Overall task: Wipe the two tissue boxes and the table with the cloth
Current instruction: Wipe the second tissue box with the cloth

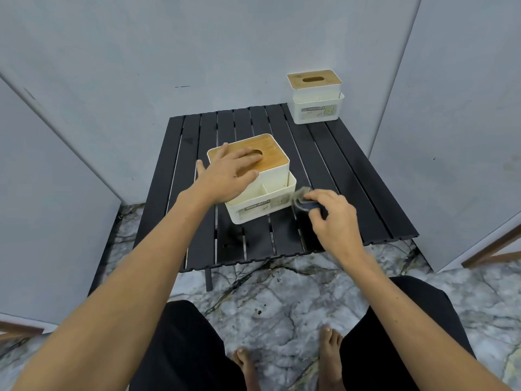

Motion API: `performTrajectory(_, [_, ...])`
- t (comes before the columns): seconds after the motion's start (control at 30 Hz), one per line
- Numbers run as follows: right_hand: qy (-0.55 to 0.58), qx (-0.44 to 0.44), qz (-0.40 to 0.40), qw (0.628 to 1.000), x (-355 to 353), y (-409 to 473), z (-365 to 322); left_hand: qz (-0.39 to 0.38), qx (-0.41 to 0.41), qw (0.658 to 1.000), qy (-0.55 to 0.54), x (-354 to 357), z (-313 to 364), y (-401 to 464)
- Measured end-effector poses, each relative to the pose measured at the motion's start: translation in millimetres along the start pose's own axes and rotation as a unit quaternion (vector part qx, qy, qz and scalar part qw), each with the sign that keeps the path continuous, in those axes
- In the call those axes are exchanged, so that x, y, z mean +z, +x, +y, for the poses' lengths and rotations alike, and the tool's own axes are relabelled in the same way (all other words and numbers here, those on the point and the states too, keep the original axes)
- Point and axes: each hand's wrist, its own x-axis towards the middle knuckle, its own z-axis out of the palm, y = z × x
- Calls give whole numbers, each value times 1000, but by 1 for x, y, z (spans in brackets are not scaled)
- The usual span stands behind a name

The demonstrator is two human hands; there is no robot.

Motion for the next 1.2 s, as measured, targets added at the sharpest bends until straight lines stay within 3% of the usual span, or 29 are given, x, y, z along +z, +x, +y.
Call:
performTrajectory(0.3, [-32,-149,-169,974,32,-16,-18,3,30,995,-91,0,2,3])
performTrajectory(0.4, [-106,-188,-173,961,34,-20,-17,10,28,995,-98,1,0,6])
performTrajectory(0.6, [-163,-140,-154,965,28,-22,-26,96,-53,994,-15,0,25,19])
performTrajectory(0.97, [-191,-80,-146,967,20,-19,-12,-33,-227,972,50,0,72,49])
performTrajectory(1.2, [-100,-78,-207,970,13,-20,9,12,-219,974,54,9,72,52])
